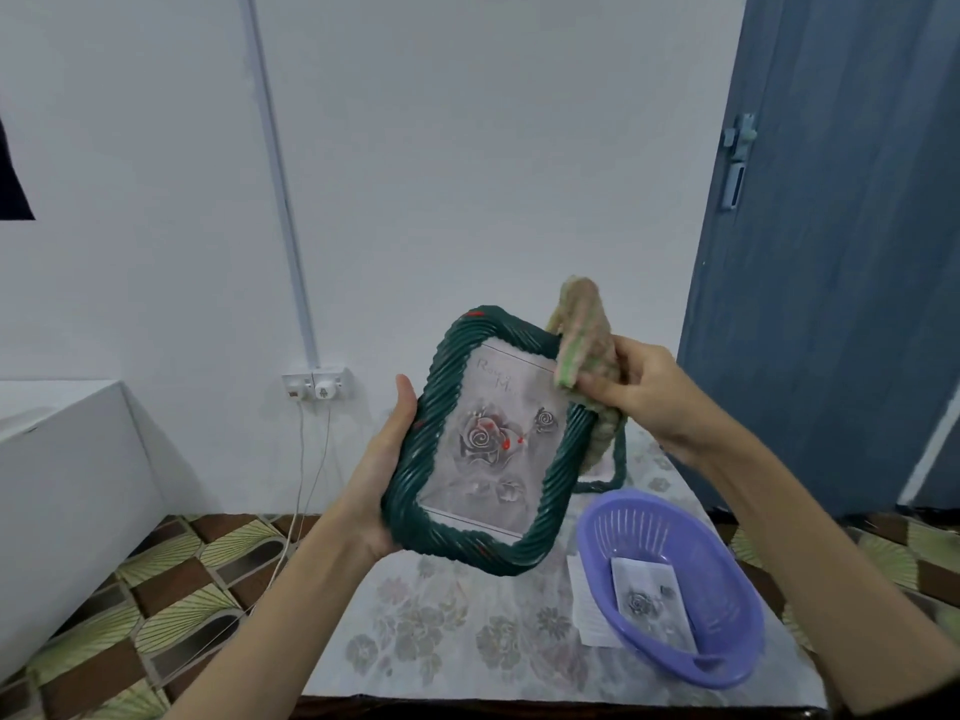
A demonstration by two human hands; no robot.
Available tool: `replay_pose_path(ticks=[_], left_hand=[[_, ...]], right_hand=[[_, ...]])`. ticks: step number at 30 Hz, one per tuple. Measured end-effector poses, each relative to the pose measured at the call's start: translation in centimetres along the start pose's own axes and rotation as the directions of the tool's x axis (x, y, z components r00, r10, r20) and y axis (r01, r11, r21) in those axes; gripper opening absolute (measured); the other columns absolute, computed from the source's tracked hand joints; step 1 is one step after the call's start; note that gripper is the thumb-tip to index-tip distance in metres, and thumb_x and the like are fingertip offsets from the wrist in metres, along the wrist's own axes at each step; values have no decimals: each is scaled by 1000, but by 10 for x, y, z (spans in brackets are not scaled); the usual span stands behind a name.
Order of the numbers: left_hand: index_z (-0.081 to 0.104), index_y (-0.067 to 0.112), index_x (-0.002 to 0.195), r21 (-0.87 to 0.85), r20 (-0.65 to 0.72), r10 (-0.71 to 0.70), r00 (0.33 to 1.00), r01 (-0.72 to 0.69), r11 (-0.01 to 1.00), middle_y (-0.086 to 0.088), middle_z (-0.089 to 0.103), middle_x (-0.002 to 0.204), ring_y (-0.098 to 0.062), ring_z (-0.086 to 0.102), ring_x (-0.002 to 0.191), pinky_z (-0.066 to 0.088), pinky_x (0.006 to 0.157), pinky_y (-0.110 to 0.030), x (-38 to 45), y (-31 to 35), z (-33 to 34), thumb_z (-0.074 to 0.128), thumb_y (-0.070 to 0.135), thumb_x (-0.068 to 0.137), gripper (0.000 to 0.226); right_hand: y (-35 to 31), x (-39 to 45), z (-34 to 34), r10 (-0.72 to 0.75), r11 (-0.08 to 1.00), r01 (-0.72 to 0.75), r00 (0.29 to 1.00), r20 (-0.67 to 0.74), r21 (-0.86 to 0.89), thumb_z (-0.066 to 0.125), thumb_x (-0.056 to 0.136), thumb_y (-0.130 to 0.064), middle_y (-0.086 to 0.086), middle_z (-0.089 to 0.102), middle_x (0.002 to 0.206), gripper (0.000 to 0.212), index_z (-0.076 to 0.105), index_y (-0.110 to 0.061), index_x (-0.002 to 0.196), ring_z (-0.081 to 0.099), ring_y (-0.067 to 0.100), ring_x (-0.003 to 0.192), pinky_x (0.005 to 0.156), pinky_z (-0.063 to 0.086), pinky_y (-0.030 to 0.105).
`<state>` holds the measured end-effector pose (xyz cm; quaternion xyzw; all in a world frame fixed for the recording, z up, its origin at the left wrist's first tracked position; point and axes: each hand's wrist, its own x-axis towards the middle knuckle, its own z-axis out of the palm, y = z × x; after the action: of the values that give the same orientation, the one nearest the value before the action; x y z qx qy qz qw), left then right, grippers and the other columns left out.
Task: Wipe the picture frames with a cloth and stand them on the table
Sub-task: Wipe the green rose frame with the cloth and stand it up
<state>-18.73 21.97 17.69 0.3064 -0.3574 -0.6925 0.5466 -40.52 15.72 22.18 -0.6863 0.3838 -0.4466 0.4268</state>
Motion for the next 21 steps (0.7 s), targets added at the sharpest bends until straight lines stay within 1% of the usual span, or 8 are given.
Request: replay_pose_path(ticks=[2, 5, 9, 11, 14, 16, 18, 21], left_hand=[[64, 14, 116, 2, -19, 5, 1000, -5, 1000, -15, 67, 116, -32, 66, 102, 54, 85, -49, 2, 0, -1, 44, 69, 69, 75], [55, 14, 129, -15, -20, -13, 1000, 13, 1000, -16, 60, 127, -35, 58, 116, 43, 101, -53, 3, -4, -4, 49, 71, 71, 82], [62, 14, 119, 3, -12, 20, 1000, -20, 1000, -15, 67, 117, -32, 65, 104, 55, 84, -48, 1, -3, -6, 44, 67, 70, 74], [66, 14, 111, 29, -4, 28, 1000, -28, 999, -15, 69, 112, -31, 68, 97, 58, 77, -45, 1, 0, -5, 45, 65, 68, 70], [76, 14, 94, 73, -21, 26, 999, -24, 997, -15, 70, 107, -30, 70, 92, 58, 75, -44, 2, 3, -5, 47, 64, 67, 63], [77, 15, 91, 106, -24, 22, 999, -20, 994, -15, 70, 108, -30, 69, 94, 58, 78, -44, 5, 6, -6, 47, 64, 68, 62], [77, 16, 91, 159, -18, 6, 1000, -3, 987, -16, 69, 110, -31, 68, 96, 57, 81, -44, 6, 8, -6, 47, 65, 67, 63], [77, 16, 93, 173, -36, -7, 999, 14, 985, -16, 69, 111, -31, 68, 97, 55, 85, -45, 8, 7, -5, 48, 66, 67, 63]], right_hand=[[-1, 2, 9, -40, 999, 34, 985, -167, -38, 60, 87, -10, 21, 61, 83, 8, 60, -4, 83, 54, 25, 72, 69, 50, 42], [3, 5, 9, -11, 999, 20, 950, -313, 28, 56, 91, -21, 10, 52, 60, 30, 56, -1, 69, 46, 22, 57, 56, 40, 32], [0, -2, -2, 66, 977, -57, 997, -34, 206, 51, 90, -3, 5, 55, 65, 12, 58, -8, 83, 48, 16, 54, 49, 46, 23], [-5, 1, -15, 75, 961, -61, 996, -42, 271, 48, 88, 5, 4, 65, 71, 18, 60, -9, 89, 59, 15, 60, 55, 52, 24], [-22, 4, -36, -11, 939, 4, 1000, 18, 345, 54, 82, -7, -6, 70, 68, 10, 60, -10, 88, 65, 7, 62, 58, 56, 23], [-30, 5, -39, -41, 996, 24, 980, 196, 91, 61, 75, -5, -6, 70, 70, 16, 63, -10, 90, 65, 7, 64, 60, 55, 22], [-31, 7, -31, -6, 951, 94, 958, 286, -295, 67, 77, 2, 2, 69, 76, 18, 64, -5, 93, 63, 11, 69, 61, 55, 27], [-23, 16, -11, -96, 863, 152, 986, 139, -481, 65, 84, -7, 16, 54, 63, 15, 58, 2, 75, 49, 10, 53, 50, 45, 25]])
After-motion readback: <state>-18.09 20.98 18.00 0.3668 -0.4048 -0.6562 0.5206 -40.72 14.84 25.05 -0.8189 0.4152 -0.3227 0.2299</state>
